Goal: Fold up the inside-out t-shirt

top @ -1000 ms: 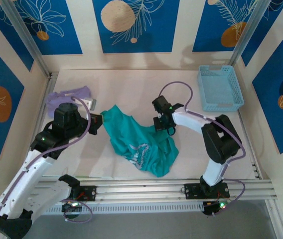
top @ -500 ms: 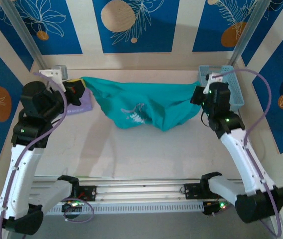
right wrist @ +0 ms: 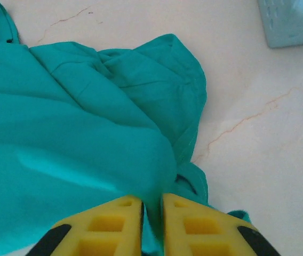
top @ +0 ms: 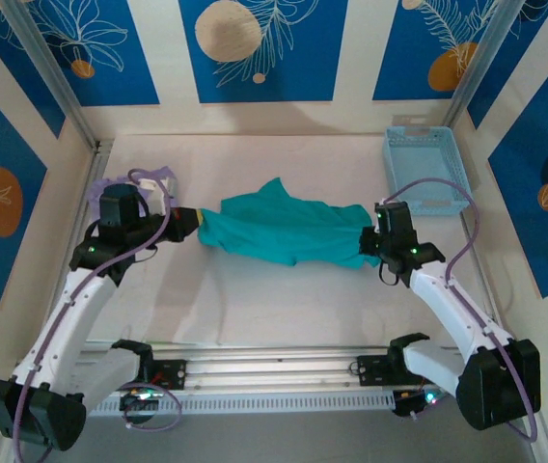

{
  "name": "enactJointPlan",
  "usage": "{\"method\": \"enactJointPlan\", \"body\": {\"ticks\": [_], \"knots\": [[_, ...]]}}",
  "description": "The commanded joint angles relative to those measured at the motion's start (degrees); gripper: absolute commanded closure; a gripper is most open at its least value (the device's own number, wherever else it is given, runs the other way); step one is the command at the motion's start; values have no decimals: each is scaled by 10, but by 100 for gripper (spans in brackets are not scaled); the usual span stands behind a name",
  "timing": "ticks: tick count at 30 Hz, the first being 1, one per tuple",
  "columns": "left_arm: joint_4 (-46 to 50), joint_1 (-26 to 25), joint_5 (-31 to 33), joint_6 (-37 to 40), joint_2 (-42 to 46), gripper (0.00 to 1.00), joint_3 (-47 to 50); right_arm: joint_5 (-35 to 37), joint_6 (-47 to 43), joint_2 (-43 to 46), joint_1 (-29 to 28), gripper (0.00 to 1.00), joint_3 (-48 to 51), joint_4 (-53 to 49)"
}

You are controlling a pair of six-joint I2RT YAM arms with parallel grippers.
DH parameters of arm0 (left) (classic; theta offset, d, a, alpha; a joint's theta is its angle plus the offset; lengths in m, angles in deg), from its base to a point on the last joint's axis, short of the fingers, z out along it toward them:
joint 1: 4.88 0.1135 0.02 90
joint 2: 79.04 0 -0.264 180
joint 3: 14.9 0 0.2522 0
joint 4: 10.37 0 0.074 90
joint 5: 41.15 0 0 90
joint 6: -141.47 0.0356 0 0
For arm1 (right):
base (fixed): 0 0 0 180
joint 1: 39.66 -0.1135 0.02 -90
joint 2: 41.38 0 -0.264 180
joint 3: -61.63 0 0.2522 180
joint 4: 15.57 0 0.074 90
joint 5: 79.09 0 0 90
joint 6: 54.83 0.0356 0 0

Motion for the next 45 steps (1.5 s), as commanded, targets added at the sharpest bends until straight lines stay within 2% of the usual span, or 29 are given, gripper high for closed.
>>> {"method": "enactJointPlan", "body": {"ticks": [1,4,9,10,12,15,17,19,23,27,33,39,45], "knots": [[15,2,-53,-1,16,100,-10,-3,-27,-1,-30,74,-48,-13],[34,2,-50,4,24,100,-17,-27,-78,22,-107,63,-48,11],[50,0,-57,6,34,100,-28,-97,-165,31,-270,54,-9,117],[57,-1,-52,10,35,100,-32,-84,-173,18,-301,52,-10,123],[74,-1,-38,22,38,100,-42,-23,-159,-12,-324,49,-24,99],[96,-1,8,35,43,100,-53,83,-73,-48,-303,46,-55,7],[109,0,42,47,46,100,-64,97,-7,-52,-255,45,-69,-66],[122,0,82,58,50,100,-72,77,43,-28,-200,45,-55,-108],[148,2,159,81,53,100,-87,34,86,62,-104,43,3,-133],[142,2,165,78,54,100,-89,-24,138,96,-55,37,43,-152],[132,2,150,72,49,100,-88,-101,227,109,-70,40,104,-162],[124,2,140,70,45,100,-84,-122,297,133,-109,43,147,-165],[111,2,129,66,39,100,-78,-130,333,119,-118,44,179,-93]]}}
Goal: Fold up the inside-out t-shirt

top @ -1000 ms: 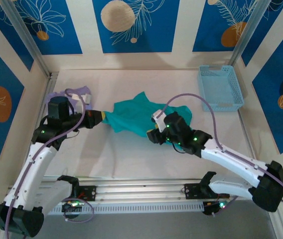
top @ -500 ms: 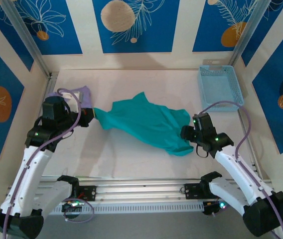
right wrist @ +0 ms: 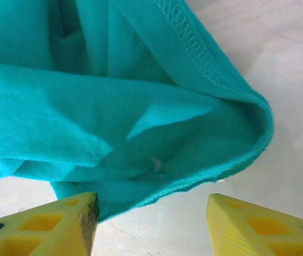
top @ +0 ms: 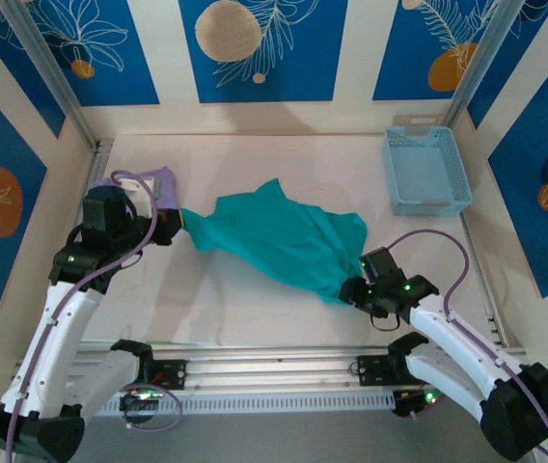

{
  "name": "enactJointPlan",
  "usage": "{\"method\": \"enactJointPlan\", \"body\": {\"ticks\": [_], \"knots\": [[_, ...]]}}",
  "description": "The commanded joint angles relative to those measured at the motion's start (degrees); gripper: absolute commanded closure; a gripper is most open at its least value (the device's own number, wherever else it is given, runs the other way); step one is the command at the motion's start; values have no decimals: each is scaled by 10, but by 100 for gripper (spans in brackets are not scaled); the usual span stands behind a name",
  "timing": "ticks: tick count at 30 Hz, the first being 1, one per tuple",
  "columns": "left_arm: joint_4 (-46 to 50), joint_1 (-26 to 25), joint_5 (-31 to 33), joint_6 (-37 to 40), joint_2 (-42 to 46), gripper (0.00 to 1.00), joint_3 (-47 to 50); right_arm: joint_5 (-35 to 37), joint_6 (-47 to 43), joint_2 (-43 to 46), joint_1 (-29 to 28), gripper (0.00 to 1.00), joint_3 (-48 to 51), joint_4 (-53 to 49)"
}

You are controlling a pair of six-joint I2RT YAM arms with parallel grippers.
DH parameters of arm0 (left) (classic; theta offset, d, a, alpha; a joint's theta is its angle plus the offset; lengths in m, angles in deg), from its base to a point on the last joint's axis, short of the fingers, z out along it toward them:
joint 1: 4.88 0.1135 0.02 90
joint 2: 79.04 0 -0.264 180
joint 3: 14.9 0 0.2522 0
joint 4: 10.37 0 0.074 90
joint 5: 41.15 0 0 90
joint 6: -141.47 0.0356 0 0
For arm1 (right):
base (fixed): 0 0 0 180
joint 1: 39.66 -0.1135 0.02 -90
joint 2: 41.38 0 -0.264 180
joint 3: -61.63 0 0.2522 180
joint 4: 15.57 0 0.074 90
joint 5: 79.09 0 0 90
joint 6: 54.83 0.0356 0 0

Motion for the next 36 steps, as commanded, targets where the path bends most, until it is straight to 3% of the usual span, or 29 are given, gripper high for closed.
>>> {"method": "enactJointPlan", "body": {"ticks": [1,9,15,17,24,27,32,36], "knots": [[-21,3,-16,1,-2,100,-6,-18,47,-9,-2,44,16,56],[-19,3,-10,8,1,100,-2,11,40,-7,8,54,27,109],[-22,3,7,6,-1,100,-4,36,-23,-11,39,92,10,112],[-22,4,19,5,-3,100,-10,31,-57,-4,54,100,-8,114],[-25,36,37,-14,-30,100,-74,-81,-247,9,112,100,-148,149],[-18,91,18,-30,-47,100,-130,-120,-320,9,158,100,-245,117],[-27,225,-45,-83,-52,100,-180,-255,-343,-5,253,100,-341,98],[-36,234,-67,-92,-49,100,-149,-362,-326,-33,259,100,-344,108]]}}
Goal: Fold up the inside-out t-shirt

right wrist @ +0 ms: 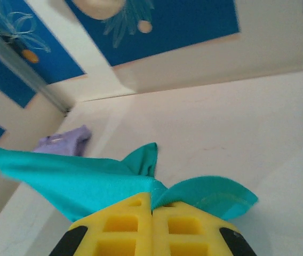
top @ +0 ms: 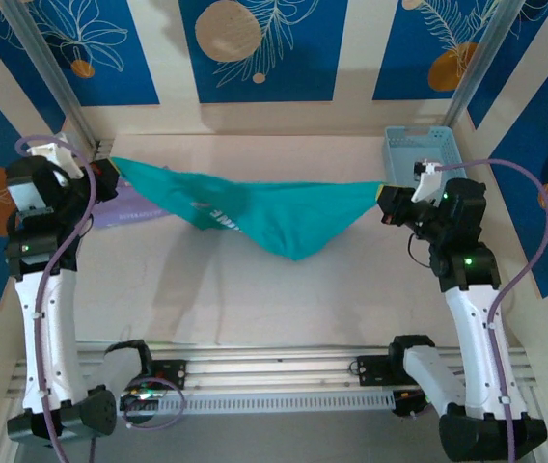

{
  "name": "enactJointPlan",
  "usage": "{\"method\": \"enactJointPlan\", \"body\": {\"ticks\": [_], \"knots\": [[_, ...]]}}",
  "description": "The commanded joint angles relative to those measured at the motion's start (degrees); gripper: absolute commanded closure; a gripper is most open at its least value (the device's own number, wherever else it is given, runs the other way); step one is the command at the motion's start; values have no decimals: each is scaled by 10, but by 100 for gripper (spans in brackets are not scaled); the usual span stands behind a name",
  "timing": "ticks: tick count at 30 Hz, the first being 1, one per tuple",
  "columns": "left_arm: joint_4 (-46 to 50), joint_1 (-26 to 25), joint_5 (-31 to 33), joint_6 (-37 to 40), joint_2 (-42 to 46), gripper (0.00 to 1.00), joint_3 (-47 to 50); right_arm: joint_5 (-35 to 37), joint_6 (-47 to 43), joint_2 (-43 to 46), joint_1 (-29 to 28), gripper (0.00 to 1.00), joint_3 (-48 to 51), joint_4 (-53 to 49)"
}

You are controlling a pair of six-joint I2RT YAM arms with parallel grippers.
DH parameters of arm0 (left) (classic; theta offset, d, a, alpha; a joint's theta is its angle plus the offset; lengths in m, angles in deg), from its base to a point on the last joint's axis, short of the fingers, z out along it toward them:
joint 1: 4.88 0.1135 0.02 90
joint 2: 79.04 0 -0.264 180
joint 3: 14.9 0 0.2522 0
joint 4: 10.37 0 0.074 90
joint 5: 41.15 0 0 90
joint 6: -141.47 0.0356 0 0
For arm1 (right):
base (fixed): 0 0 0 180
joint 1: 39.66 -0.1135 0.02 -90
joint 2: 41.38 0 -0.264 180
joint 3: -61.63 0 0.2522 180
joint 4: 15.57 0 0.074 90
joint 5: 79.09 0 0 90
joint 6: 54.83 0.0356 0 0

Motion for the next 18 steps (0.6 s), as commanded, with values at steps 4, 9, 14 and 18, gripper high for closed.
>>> {"method": "enactJointPlan", "body": {"ticks": [4,9,14,18], "knots": [[-9,5,-54,-12,17,100,77,-165,14,-57,-34,100,40,11],[-9,5,-56,3,17,100,139,-112,48,-175,-90,100,58,58],[-14,5,-48,17,-5,100,160,-60,68,-390,-97,99,-45,70],[-13,5,-54,25,-13,100,162,-16,41,-492,-100,89,-137,12]]}}
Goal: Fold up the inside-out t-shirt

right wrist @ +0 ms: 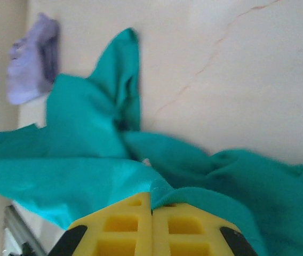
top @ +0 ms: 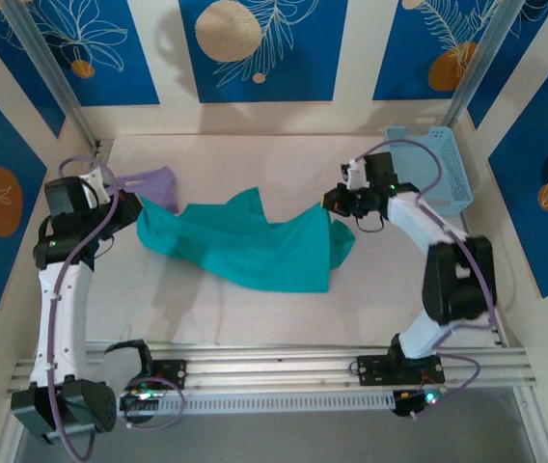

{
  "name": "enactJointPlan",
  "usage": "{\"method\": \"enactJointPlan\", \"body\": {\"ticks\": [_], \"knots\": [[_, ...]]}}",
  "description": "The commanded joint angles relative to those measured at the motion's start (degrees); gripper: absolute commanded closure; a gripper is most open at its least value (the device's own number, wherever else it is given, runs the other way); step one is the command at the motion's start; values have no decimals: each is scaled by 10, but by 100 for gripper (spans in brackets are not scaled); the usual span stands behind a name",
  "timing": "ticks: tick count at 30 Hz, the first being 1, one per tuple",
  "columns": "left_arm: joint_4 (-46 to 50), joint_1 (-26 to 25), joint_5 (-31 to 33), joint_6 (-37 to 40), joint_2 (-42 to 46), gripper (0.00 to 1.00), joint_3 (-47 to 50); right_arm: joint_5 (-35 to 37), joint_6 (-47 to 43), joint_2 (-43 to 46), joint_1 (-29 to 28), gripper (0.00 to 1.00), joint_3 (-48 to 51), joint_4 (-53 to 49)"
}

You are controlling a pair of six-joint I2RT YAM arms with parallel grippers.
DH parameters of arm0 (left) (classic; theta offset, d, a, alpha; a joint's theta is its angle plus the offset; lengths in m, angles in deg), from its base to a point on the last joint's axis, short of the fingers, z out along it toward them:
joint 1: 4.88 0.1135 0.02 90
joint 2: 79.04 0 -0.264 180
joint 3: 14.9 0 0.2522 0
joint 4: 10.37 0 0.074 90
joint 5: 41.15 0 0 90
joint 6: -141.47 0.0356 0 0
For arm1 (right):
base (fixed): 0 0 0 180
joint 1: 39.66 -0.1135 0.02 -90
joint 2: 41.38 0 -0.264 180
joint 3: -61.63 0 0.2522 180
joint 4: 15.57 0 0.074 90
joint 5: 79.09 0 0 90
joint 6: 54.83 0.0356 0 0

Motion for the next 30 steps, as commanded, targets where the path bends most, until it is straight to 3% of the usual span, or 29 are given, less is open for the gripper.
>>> {"method": "enactJointPlan", "body": {"ticks": [1,4,8,15,24,30], "knots": [[-11,3,-14,20,0,100,3,61,-20,-29,-5,82,-56,-49],[-17,3,-14,19,5,100,8,91,-39,7,-6,66,-21,-65],[-27,3,-23,16,5,100,19,133,-49,90,-15,55,64,-84],[-44,3,-33,11,1,100,31,109,-22,167,-48,55,189,-74],[-47,3,-38,10,8,100,36,62,3,91,-57,56,226,0],[-46,2,-40,13,13,100,38,75,1,52,-66,57,220,11]]}}
